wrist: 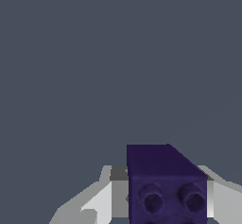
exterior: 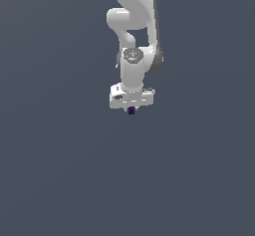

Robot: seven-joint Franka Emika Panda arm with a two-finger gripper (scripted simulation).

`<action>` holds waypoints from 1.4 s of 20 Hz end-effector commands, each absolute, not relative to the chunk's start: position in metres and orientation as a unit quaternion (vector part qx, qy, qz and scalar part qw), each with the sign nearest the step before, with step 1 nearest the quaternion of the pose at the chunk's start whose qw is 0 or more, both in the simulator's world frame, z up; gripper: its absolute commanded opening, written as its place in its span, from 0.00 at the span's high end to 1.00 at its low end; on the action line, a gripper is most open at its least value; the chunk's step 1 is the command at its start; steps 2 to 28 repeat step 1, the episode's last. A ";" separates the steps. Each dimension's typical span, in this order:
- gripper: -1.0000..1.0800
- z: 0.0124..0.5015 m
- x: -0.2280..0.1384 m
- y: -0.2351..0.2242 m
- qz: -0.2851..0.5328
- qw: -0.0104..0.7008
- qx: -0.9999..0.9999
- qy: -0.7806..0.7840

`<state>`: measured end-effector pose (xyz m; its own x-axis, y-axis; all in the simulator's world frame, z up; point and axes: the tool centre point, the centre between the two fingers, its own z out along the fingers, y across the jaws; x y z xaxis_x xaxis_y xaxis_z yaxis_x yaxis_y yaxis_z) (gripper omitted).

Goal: Pick up the object and move it to a goal position.

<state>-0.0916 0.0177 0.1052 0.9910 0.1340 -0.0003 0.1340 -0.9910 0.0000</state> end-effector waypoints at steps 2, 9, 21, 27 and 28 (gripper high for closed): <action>1.00 0.106 -0.094 0.018 0.000 0.000 0.998 0.067; 1.00 0.106 -0.094 0.018 0.000 0.000 0.998 0.067; 1.00 0.106 -0.094 0.018 0.000 0.000 0.998 0.067; 1.00 0.106 -0.094 0.018 0.000 0.000 0.998 0.067; 1.00 0.106 -0.094 0.018 0.000 0.000 0.998 0.067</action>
